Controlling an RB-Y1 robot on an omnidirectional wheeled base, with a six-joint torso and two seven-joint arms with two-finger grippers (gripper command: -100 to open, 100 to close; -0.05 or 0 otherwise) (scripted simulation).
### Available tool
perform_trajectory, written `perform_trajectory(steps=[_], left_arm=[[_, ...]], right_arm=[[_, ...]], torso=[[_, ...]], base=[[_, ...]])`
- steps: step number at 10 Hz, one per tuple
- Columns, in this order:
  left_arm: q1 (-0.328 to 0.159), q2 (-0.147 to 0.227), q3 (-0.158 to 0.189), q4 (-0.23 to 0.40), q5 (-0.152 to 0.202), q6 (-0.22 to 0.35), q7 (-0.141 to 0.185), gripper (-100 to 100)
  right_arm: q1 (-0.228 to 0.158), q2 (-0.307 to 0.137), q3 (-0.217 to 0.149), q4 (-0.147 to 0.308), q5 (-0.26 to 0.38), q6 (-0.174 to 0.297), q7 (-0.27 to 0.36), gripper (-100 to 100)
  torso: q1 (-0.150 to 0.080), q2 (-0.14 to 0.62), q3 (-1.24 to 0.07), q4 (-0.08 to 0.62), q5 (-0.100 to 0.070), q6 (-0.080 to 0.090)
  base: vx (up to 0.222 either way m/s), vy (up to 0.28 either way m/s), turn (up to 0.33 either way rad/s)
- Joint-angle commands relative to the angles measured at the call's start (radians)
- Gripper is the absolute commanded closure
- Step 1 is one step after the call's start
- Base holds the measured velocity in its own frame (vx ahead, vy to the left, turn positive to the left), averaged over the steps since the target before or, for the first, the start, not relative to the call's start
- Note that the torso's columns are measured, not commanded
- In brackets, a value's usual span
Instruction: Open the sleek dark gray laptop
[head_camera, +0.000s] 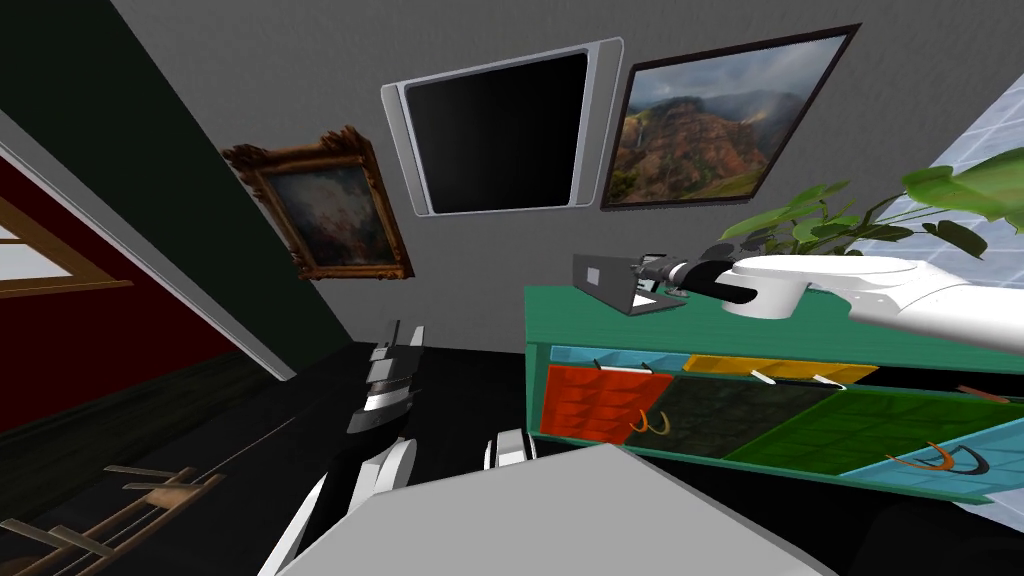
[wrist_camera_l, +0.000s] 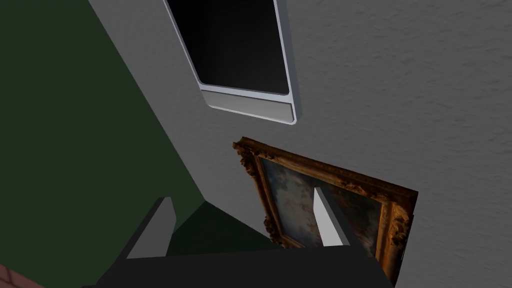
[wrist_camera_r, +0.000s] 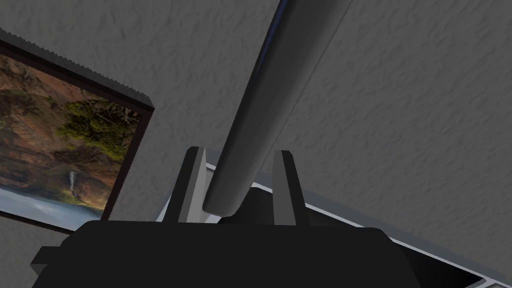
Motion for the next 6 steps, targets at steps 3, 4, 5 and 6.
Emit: perform_trajectory(steps=[3,4,5,6], left_arm=[[0.0,0.0,0.0,0.0,0.0,0.0,0.0,0],[0.0,0.0,0.0,0.0,0.0,0.0,0.0,0],[0.0,0.0,0.0,0.0,0.0,0.0,0.0,0],[0.0,0.0,0.0,0.0,0.0,0.0,0.0,0]], right_arm=[[-0.037,0.074,0.029,0.035,-0.056,-0.05,-0.053,100],[-0.046,0.094,0.039,0.043,-0.067,-0.06,-0.065,100],[-0.056,0.115,0.049,0.051,-0.078,-0.07,-0.076,100],[-0.065,0.136,0.059,0.059,-0.089,-0.081,-0.087,100]], torso=[[0.002,-0.003,-0.002,-0.002,-0.001,0.0],[-0.003,-0.004,-0.002,-0.003,-0.003,0.0],[-0.006,-0.005,-0.003,-0.003,-0.004,0.0],[-0.006,-0.006,-0.004,-0.004,-0.005,0.0]], base=[[-0.011,-0.048,0.06],[-0.012,-0.066,0.092],[-0.006,-0.054,0.078],[0.002,-0.065,0.067]])
